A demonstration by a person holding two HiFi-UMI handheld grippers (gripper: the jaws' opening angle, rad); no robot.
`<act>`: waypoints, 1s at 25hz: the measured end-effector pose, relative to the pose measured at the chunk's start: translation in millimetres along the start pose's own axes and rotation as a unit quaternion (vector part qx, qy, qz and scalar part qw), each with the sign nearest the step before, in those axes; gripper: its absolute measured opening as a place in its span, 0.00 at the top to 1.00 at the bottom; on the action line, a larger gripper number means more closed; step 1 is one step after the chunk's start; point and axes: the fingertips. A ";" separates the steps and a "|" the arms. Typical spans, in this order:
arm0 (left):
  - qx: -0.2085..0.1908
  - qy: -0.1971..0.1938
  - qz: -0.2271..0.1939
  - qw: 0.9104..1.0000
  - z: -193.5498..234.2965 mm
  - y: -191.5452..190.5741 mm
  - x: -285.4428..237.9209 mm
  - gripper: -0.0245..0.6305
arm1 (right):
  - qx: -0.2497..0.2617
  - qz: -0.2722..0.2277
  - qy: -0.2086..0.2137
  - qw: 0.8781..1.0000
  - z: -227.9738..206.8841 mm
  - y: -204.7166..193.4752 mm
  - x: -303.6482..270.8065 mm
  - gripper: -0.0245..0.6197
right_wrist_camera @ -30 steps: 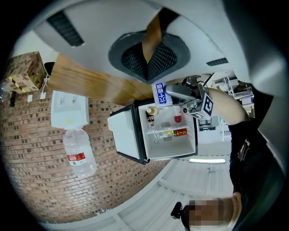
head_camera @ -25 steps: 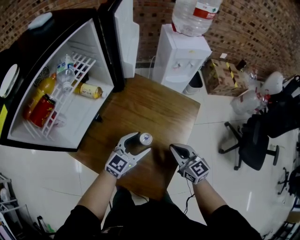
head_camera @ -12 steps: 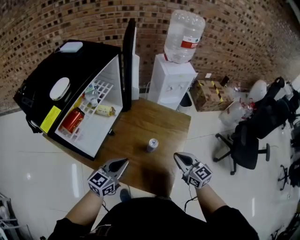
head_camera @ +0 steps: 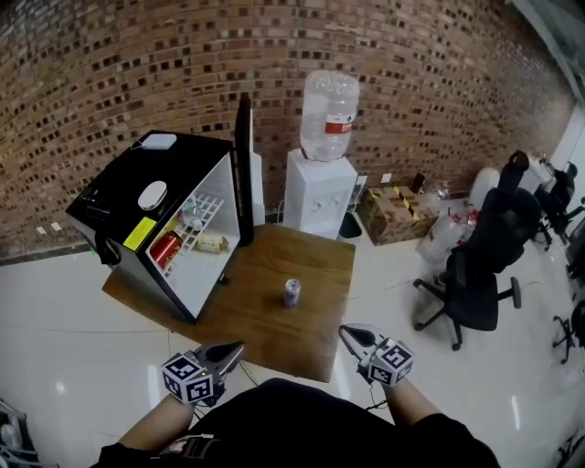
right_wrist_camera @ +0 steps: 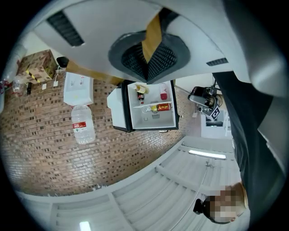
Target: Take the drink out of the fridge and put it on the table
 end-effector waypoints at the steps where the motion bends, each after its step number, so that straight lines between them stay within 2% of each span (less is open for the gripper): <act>1: 0.000 0.008 -0.005 1.000 -13.4 0.2 4.8 0.95 | 0.004 -0.003 0.009 1.000 6.4 0.3 11.7 0.94; 6: 0.029 0.059 -0.030 0.997 -80.4 -5.2 20.2 0.95 | 0.023 -0.006 0.059 0.998 32.3 -4.7 69.7 0.94; 9: 0.024 0.090 -0.036 0.995 -108.1 -17.6 34.2 0.95 | 0.034 0.001 0.091 0.995 49.2 -15.1 87.8 0.94; 12: 0.022 0.103 -0.034 0.994 -124.8 -28.7 46.0 0.95 | 0.026 0.002 0.101 0.995 66.3 -23.8 96.0 0.94; 18: 0.020 0.098 -0.024 0.995 -148.8 -56.7 89.8 0.95 | 0.015 0.002 0.121 0.993 134.6 -48.3 95.0 0.94; 22: 0.009 0.075 -0.020 0.997 -138.3 -69.5 131.7 0.95 | 0.016 0.009 0.118 0.993 190.9 -58.9 73.0 0.94; 25: -0.008 0.053 -0.015 0.998 -125.6 -78.9 164.3 0.95 | 0.009 0.009 0.098 0.995 232.2 -59.5 50.2 0.94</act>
Point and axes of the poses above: the fingertips, and each gripper's own axes: x backward along the fingers, z to its left, y out of its top, and after that the axes turned 8 degrees about y, right-handed
